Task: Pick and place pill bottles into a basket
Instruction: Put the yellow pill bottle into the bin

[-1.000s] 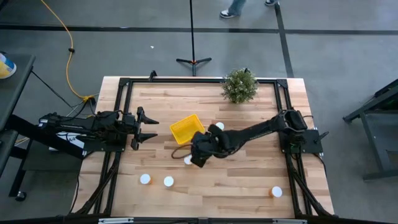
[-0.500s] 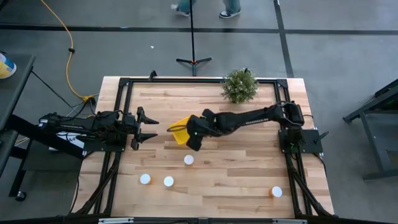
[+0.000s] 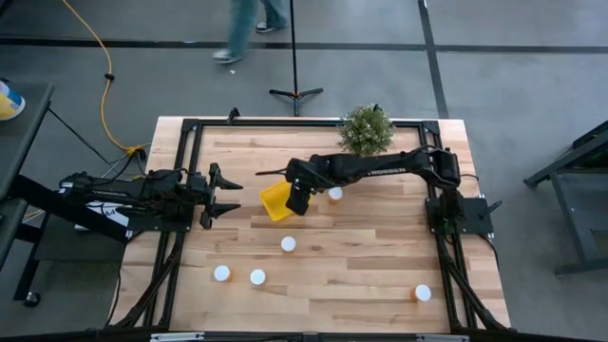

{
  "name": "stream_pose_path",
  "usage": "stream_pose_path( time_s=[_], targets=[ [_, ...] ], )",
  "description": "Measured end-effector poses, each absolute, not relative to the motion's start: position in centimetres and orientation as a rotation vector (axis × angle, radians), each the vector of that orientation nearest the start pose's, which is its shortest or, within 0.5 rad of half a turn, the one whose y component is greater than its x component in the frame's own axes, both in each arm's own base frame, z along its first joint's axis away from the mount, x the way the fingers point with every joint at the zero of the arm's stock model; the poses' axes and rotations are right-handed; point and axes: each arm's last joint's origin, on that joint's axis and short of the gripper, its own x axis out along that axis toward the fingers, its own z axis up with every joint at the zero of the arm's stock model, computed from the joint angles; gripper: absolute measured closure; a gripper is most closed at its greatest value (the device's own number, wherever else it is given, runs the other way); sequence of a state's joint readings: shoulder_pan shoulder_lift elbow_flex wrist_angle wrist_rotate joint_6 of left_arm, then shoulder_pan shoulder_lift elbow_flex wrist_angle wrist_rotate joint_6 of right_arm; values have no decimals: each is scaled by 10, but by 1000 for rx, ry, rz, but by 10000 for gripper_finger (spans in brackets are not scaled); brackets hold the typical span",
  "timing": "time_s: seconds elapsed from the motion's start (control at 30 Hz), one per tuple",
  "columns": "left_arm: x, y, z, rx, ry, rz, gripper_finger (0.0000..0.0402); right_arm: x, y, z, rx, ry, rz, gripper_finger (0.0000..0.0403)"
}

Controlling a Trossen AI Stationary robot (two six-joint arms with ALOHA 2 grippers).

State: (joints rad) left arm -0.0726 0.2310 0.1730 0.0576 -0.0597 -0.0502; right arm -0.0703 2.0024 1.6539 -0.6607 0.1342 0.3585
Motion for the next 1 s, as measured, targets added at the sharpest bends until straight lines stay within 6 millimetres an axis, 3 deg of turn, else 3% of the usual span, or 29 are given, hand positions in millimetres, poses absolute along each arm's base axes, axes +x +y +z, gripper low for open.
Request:
stream_pose_path(
  time_s=[0.17, 0.47, 0.73, 1.0],
  targets=[
    [108, -6, 210, -50, 1, -13, 112, 432, -42, 229, 300, 983, -367, 198],
    [108, -6, 210, -50, 1, -13, 112, 434, -42, 224, 306, 993, -337, 222],
    [108, -6, 210, -50, -1, -13, 112, 439, -42, 207, 304, 1033, -342, 196],
    [108, -6, 210, -50, 0, -13, 112, 441, -41, 197, 307, 1056, -325, 220]
  ],
)
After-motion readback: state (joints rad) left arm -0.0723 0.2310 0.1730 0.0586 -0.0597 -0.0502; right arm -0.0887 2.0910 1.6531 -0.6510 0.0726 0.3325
